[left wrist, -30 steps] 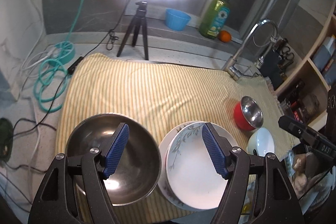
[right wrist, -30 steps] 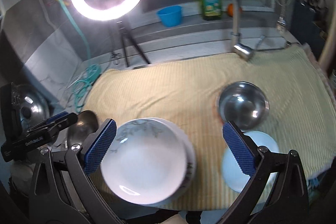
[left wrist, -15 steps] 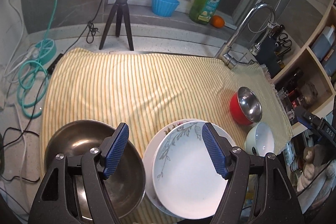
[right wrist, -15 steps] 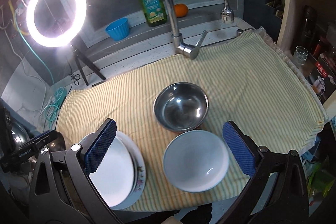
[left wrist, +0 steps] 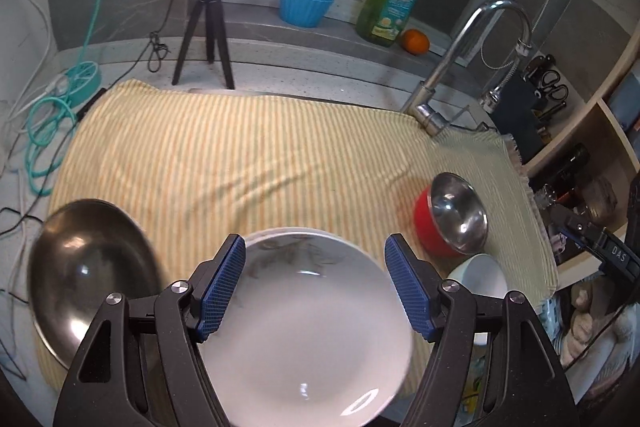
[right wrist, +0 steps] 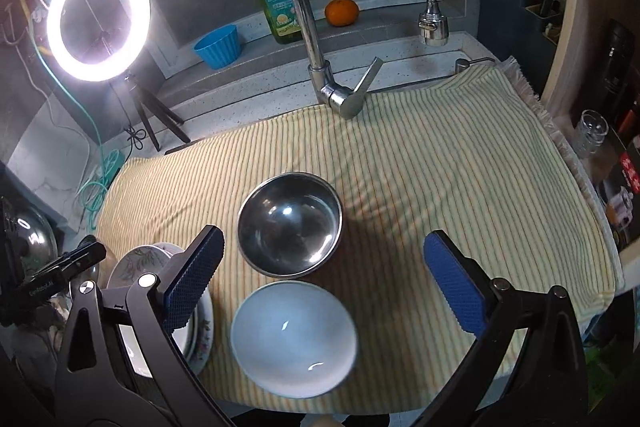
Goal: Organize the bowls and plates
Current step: 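Withdraw the right tool and move it to the red-outside steel bowl, then grasp the rim of the red-outside steel bowl with the right gripper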
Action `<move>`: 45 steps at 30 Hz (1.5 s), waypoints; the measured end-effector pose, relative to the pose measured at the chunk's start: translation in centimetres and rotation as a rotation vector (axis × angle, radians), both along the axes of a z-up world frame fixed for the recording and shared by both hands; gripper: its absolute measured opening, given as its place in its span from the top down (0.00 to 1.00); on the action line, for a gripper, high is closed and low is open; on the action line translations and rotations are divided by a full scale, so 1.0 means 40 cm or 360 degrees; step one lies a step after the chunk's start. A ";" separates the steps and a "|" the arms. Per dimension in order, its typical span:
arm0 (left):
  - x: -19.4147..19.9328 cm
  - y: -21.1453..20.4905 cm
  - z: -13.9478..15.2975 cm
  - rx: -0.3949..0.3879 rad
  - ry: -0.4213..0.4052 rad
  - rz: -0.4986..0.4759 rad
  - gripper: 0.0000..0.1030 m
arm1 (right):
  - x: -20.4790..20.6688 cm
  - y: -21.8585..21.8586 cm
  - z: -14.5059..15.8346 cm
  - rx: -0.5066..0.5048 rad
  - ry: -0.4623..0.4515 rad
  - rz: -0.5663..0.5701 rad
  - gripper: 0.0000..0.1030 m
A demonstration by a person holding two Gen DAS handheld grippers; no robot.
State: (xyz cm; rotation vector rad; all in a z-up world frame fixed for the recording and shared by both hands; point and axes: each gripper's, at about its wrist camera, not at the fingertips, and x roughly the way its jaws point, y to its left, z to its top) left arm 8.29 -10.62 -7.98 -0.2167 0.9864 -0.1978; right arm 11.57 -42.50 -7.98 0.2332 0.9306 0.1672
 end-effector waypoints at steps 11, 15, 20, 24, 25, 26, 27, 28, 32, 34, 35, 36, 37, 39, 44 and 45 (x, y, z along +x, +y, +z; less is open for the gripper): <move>0.028 -0.176 -0.032 -0.0073 0.0003 0.0032 0.42 | 0.087 -0.082 -0.093 0.0152 0.0098 0.0243 0.22; 0.060 -0.229 -0.060 -0.0091 0.0055 0.0012 0.54 | 0.125 -0.086 -0.133 0.0183 0.0159 0.0317 0.26; 0.094 -0.276 -0.085 -0.0101 0.0112 -0.0034 0.69 | 0.161 -0.080 -0.184 0.0239 0.0257 0.0372 0.41; 0.128 -0.290 -0.111 -0.0147 0.0178 -0.0057 0.76 | 0.180 -0.079 -0.217 0.0286 0.0323 0.0382 0.49; 0.136 -0.294 -0.119 -0.0156 0.0196 -0.0066 0.77 | 0.184 -0.078 -0.223 0.0295 0.0331 0.0383 0.52; 0.143 -0.298 -0.127 -0.0158 0.0212 -0.0074 0.77 | 0.188 -0.077 -0.229 0.0296 0.0336 0.0381 0.54; 0.148 -0.301 -0.133 -0.0159 0.0224 -0.0087 0.77 | 0.191 -0.077 -0.233 0.0292 0.0340 0.0374 0.55; 0.154 -0.306 -0.140 -0.0159 0.0240 -0.0102 0.78 | 0.195 -0.076 -0.240 0.0295 0.0348 0.0365 0.56; 0.169 -0.313 -0.155 -0.0154 0.0274 -0.0133 0.80 | 0.209 -0.071 -0.263 0.0329 0.0402 0.0356 0.63; 0.174 -0.315 -0.157 -0.0160 0.0279 -0.0141 0.80 | 0.214 -0.065 -0.273 0.0324 0.0421 0.0364 0.69; 0.177 -0.315 -0.159 -0.0161 0.0283 -0.0144 0.80 | 0.217 -0.062 -0.276 0.0324 0.0427 0.0364 0.71; 0.179 -0.317 -0.161 -0.0163 0.0286 -0.0149 0.80 | 0.219 -0.061 -0.279 0.0333 0.0435 0.0365 0.72; 0.181 -0.318 -0.164 -0.0167 0.0292 -0.0159 0.80 | 0.220 -0.059 -0.281 0.0346 0.0443 0.0367 0.76; 0.182 -0.321 -0.168 -0.0172 0.0299 -0.0171 0.81 | 0.222 -0.054 -0.283 0.0357 0.0446 0.0370 0.80; 0.186 -0.319 -0.177 -0.0210 0.0319 -0.0184 0.81 | 0.226 -0.032 -0.273 0.0330 0.0430 0.0384 0.85; 0.186 -0.320 -0.176 -0.0213 0.0318 -0.0188 0.81 | 0.226 -0.029 -0.271 0.0321 0.0426 0.0381 0.85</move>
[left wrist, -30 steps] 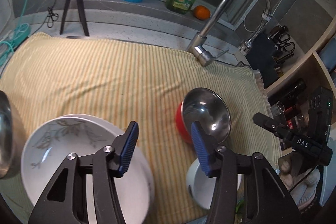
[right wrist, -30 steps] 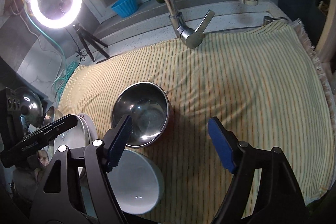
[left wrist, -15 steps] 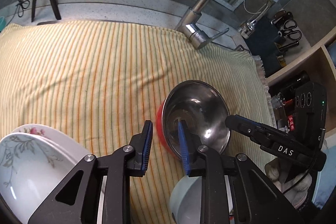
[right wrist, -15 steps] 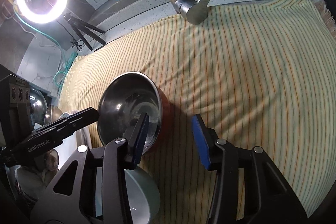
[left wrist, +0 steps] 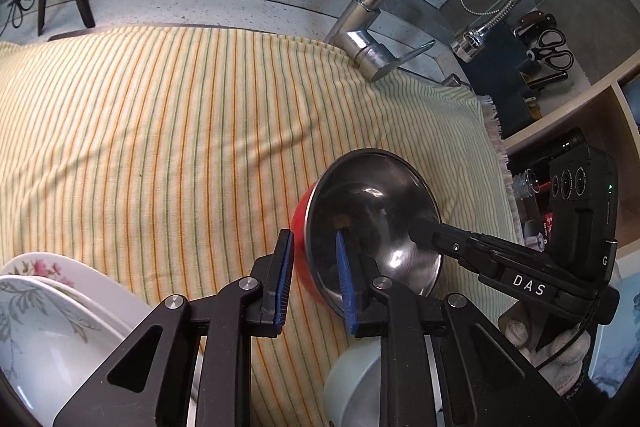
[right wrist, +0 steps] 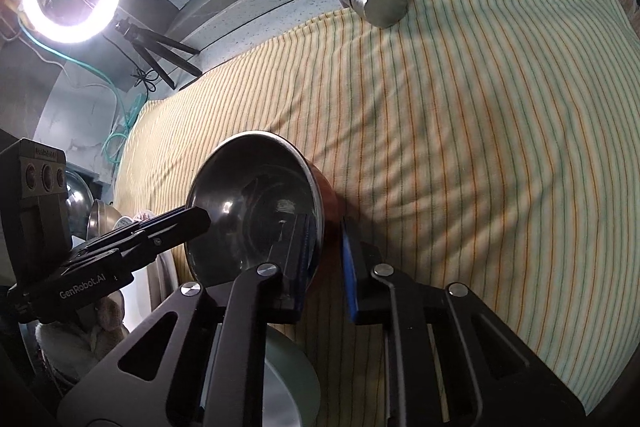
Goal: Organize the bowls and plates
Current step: 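Grasp the rim of the red-outside steel bowl with the right gripper, then carry the red-outside bowl and lower it into the large steel bowl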
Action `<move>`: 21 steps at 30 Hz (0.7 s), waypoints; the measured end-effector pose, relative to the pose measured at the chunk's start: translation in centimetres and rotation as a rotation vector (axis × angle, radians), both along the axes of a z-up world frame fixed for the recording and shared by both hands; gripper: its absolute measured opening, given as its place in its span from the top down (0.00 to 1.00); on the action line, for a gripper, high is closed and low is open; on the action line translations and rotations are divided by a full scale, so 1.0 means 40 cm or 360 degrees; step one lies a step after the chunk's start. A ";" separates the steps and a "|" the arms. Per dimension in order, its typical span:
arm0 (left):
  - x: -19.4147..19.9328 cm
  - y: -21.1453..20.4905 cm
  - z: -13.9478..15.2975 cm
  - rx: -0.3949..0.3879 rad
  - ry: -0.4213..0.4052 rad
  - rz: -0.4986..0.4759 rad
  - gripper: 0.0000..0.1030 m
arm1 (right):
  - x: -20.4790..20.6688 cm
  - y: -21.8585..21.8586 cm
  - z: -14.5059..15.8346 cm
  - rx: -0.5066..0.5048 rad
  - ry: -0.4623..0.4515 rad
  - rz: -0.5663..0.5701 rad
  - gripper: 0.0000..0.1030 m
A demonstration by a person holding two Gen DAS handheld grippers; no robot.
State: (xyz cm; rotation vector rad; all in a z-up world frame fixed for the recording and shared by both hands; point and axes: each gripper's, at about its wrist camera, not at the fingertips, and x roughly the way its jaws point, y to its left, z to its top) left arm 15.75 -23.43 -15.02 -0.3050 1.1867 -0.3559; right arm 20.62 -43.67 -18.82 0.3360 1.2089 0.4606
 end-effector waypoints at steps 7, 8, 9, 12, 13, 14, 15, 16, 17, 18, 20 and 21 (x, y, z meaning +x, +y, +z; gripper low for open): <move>-0.004 0.012 0.016 -0.0015 -0.0022 -0.0003 0.81 | 0.003 0.014 0.023 -0.0004 -0.0028 -0.0018 0.85; -0.006 0.015 0.022 -0.0018 -0.0032 -0.0003 0.81 | 0.002 0.019 0.031 -0.0005 -0.0040 -0.0018 0.85; -0.008 0.018 0.030 -0.0018 -0.0046 -0.0005 0.81 | 0.001 0.023 0.040 -0.0005 -0.0052 -0.0018 0.85; -0.014 0.032 0.057 -0.0029 -0.0091 -0.0003 0.81 | -0.003 0.035 0.066 -0.0003 -0.0084 -0.0017 0.85; -0.017 0.040 0.065 -0.0035 -0.0105 -0.0001 0.81 | -0.005 0.042 0.076 -0.0006 -0.0098 -0.0015 0.85; -0.019 0.046 0.074 -0.0038 -0.0119 0.0000 0.81 | -0.006 0.046 0.083 -0.0010 -0.0110 -0.0011 0.85; -0.022 0.051 0.081 -0.0036 -0.0134 -0.0002 0.81 | -0.007 0.053 0.091 -0.0014 -0.0124 -0.0009 0.85; -0.024 0.057 0.089 -0.0033 -0.0150 0.0000 0.81 | -0.007 0.060 0.097 -0.0022 -0.0135 -0.0008 0.85; -0.025 0.062 0.095 -0.0034 -0.0159 0.0002 0.81 | -0.007 0.068 0.102 -0.0031 -0.0146 -0.0008 0.85; -0.026 0.067 0.099 -0.0036 -0.0167 0.0004 0.81 | -0.007 0.076 0.108 -0.0035 -0.0150 -0.0010 0.85; -0.029 0.079 0.111 -0.0038 -0.0186 0.0012 0.81 | -0.011 0.090 0.120 -0.0032 -0.0160 -0.0008 0.85; -0.032 0.087 0.117 -0.0040 -0.0197 0.0018 0.81 | -0.015 0.098 0.129 -0.0030 -0.0171 -0.0002 0.85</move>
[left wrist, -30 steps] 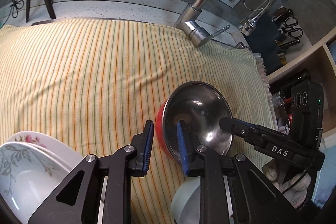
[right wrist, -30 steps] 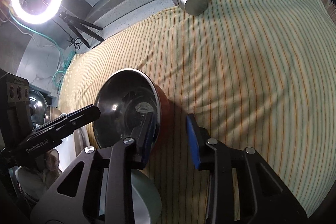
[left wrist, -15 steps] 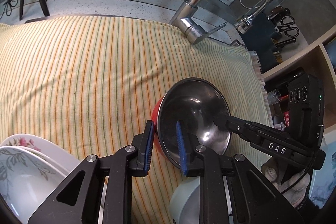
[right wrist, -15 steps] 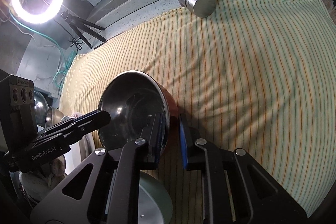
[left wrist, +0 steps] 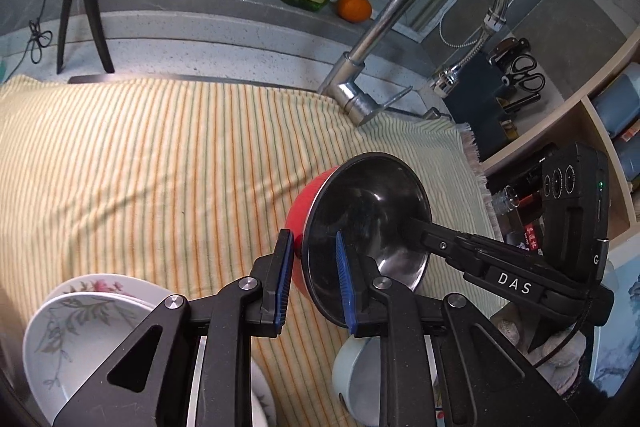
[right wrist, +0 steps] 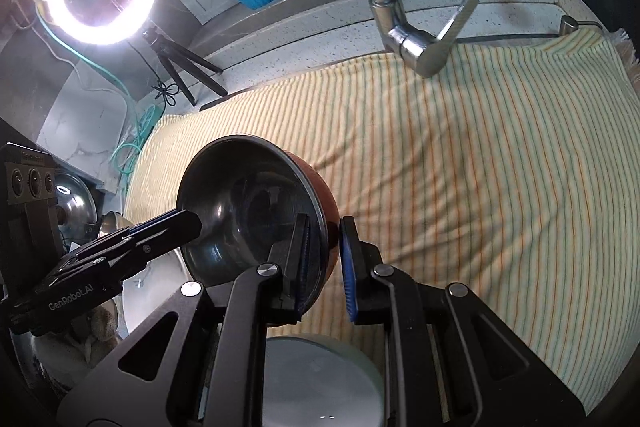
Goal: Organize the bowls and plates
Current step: 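Carry the red-outside bowl and lower it into the large steel bowl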
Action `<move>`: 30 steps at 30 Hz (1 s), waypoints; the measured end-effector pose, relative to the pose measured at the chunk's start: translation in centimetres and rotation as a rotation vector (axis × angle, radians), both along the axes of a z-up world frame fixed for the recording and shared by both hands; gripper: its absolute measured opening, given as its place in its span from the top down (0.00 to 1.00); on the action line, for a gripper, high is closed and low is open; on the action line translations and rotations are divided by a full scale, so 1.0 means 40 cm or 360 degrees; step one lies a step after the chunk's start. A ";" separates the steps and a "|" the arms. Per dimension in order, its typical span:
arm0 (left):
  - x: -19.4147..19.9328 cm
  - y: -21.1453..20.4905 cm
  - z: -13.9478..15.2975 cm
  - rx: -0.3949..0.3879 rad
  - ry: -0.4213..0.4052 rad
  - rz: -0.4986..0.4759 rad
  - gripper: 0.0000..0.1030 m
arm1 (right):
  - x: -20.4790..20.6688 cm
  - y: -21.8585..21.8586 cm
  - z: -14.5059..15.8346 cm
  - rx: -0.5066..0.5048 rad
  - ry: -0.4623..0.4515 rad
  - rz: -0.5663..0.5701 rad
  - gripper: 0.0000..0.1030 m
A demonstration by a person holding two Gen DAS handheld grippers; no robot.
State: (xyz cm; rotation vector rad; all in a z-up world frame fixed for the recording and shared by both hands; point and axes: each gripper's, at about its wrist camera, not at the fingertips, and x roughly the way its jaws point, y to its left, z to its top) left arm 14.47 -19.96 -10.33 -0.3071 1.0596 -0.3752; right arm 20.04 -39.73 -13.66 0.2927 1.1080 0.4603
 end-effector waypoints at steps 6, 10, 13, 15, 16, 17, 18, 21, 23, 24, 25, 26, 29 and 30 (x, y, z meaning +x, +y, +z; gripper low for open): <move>-0.025 0.062 0.040 -0.0008 -0.0056 0.0040 0.81 | -0.017 0.062 0.047 0.0013 -0.0049 0.0053 0.85; -0.044 0.110 0.059 -0.0013 -0.0079 0.0077 0.81 | -0.027 0.113 0.074 0.0019 -0.0073 0.0096 0.85; -0.064 0.147 0.071 -0.0015 -0.0094 0.0109 0.81 | -0.037 0.156 0.091 0.0016 -0.0085 0.0128 0.85; -0.077 0.173 0.076 -0.0016 -0.0099 0.0130 0.81 | -0.044 0.188 0.101 0.0018 -0.0093 0.0154 0.85; -0.084 0.187 0.078 -0.0020 -0.0101 0.0146 0.81 | -0.048 0.203 0.105 0.0018 -0.0095 0.0166 0.85; -0.092 0.203 0.079 -0.0026 -0.0101 0.0162 0.81 | -0.051 0.219 0.108 0.0019 -0.0098 0.0181 0.85; -0.099 0.216 0.079 -0.0031 -0.0100 0.0176 0.81 | -0.056 0.237 0.112 0.0020 -0.0101 0.0198 0.85; -0.124 0.265 0.079 -0.0035 -0.0098 0.0223 0.81 | -0.069 0.287 0.121 0.0020 -0.0109 0.0246 0.85; -0.139 0.295 0.080 -0.0036 -0.0096 0.0252 0.81 | -0.080 0.325 0.126 0.0022 -0.0111 0.0276 0.85; -0.149 0.313 0.079 -0.0038 -0.0094 0.0269 0.81 | -0.085 0.344 0.129 0.0024 -0.0114 0.0294 0.85; -0.157 0.326 0.082 -0.0037 -0.0094 0.0284 0.81 | -0.089 0.362 0.132 0.0024 -0.0117 0.0309 0.85; -0.165 0.342 0.083 -0.0039 -0.0095 0.0302 0.81 | -0.094 0.382 0.135 0.0023 -0.0122 0.0327 0.85; -0.189 0.391 0.088 -0.0039 -0.0101 0.0353 0.81 | -0.107 0.438 0.142 0.0025 -0.0129 0.0379 0.85; -0.198 0.408 0.089 -0.0042 -0.0103 0.0374 0.81 | -0.112 0.457 0.144 0.0024 -0.0132 0.0395 0.85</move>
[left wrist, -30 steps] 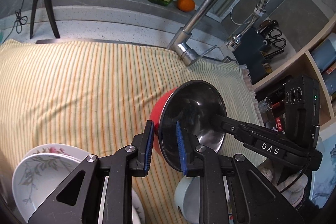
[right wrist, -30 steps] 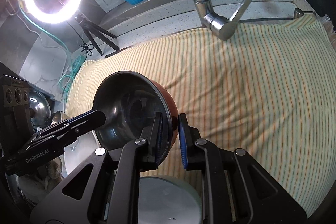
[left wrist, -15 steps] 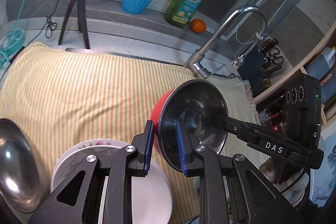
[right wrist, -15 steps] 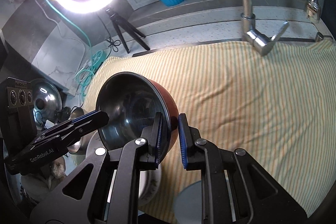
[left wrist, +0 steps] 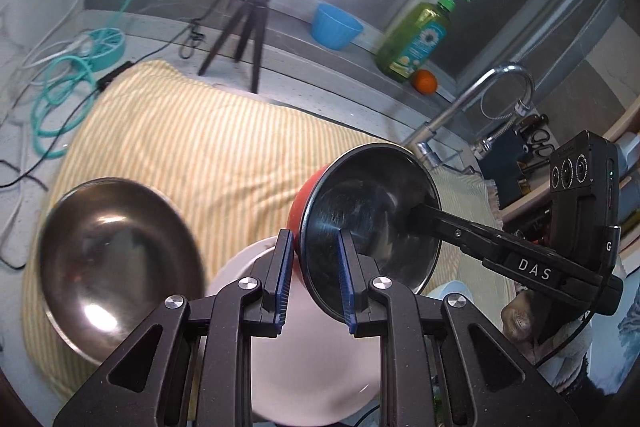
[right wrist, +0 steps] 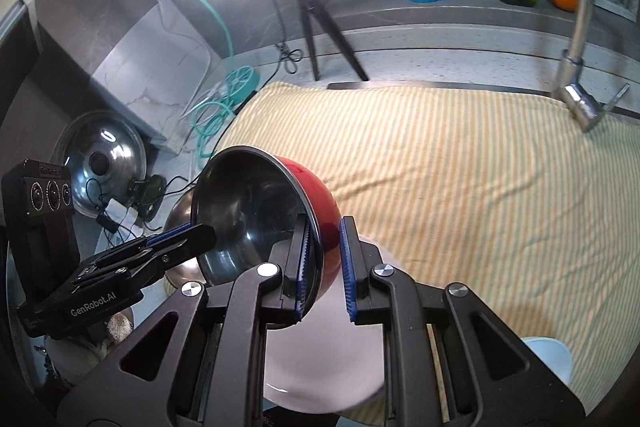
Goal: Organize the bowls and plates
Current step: 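Carry the red-outside bowl and lower it into the large steel bowl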
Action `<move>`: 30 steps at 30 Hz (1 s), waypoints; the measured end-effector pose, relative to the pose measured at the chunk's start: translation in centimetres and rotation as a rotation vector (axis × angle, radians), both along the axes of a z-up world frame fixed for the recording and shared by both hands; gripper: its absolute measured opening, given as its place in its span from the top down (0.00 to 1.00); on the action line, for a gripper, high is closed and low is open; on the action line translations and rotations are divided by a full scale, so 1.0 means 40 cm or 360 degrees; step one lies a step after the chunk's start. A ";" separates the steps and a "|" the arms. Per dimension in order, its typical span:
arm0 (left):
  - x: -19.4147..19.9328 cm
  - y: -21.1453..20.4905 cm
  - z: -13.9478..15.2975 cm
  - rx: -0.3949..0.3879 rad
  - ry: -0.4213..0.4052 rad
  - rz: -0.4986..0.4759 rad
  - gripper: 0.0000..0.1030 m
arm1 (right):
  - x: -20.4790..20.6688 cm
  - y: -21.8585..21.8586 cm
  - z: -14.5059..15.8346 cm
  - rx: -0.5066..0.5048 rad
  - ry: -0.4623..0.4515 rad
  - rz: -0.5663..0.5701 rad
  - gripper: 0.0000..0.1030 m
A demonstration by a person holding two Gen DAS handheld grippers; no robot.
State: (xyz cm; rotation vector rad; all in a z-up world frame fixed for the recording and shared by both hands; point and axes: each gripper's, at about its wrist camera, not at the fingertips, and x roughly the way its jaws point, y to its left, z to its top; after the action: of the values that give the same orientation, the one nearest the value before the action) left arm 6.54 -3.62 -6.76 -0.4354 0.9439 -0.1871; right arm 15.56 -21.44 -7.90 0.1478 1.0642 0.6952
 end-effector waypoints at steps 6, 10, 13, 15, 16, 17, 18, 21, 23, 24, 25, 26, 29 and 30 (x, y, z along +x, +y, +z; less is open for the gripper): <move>-0.038 0.081 0.007 0.0005 -0.0012 0.0088 0.81 | -0.024 0.102 0.002 -0.0005 0.0001 0.0085 0.85; -0.062 0.132 0.004 0.0002 -0.0004 0.0146 0.81 | -0.039 0.168 0.000 -0.0010 0.0002 0.0142 0.85; -0.077 0.168 -0.001 -0.0002 0.0006 0.0184 0.81 | -0.046 0.209 -0.006 -0.0011 0.0016 0.0173 0.85; -0.086 0.186 -0.003 0.0001 0.0011 0.0204 0.81 | -0.051 0.237 -0.011 -0.0014 0.0021 0.0195 0.85; -0.089 0.196 -0.004 0.0001 0.0013 0.0215 0.81 | -0.052 0.250 -0.012 -0.0018 0.0023 0.0203 0.85; -0.094 0.206 -0.005 -0.0003 0.0015 0.0226 0.81 | -0.055 0.265 -0.014 -0.0023 0.0022 0.0214 0.85; -0.097 0.216 -0.005 -0.0004 0.0018 0.0237 0.81 | -0.056 0.277 -0.015 -0.0026 0.0022 0.0224 0.85; -0.108 0.243 -0.009 -0.0001 0.0023 0.0260 0.81 | -0.059 0.311 -0.021 -0.0042 0.0025 0.0251 0.85; -0.113 0.259 -0.014 -0.0003 0.0033 0.0276 0.81 | -0.059 0.331 -0.027 -0.0055 0.0029 0.0268 0.85; -0.115 0.267 -0.017 -0.0003 0.0039 0.0283 0.81 | -0.058 0.341 -0.031 -0.0062 0.0033 0.0276 0.85; -0.114 0.271 -0.020 -0.0001 0.0046 0.0286 0.81 | -0.057 0.348 -0.035 -0.0069 0.0039 0.0282 0.85; -0.115 0.277 -0.025 -0.0001 0.0056 0.0290 0.81 | -0.056 0.357 -0.041 -0.0074 0.0048 0.0290 0.85; -0.116 0.291 -0.035 0.0007 0.0079 0.0297 0.81 | -0.047 0.379 -0.066 -0.0089 0.0097 0.0306 0.85; -0.116 0.296 -0.040 0.0003 0.0088 0.0299 0.81 | -0.044 0.387 -0.076 -0.0093 0.0118 0.0310 0.85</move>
State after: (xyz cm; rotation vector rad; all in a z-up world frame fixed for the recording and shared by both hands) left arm 1.91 8.23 -8.34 -0.5270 0.9513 -0.0035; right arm 13.79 -5.98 -10.94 0.0194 1.1793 0.8381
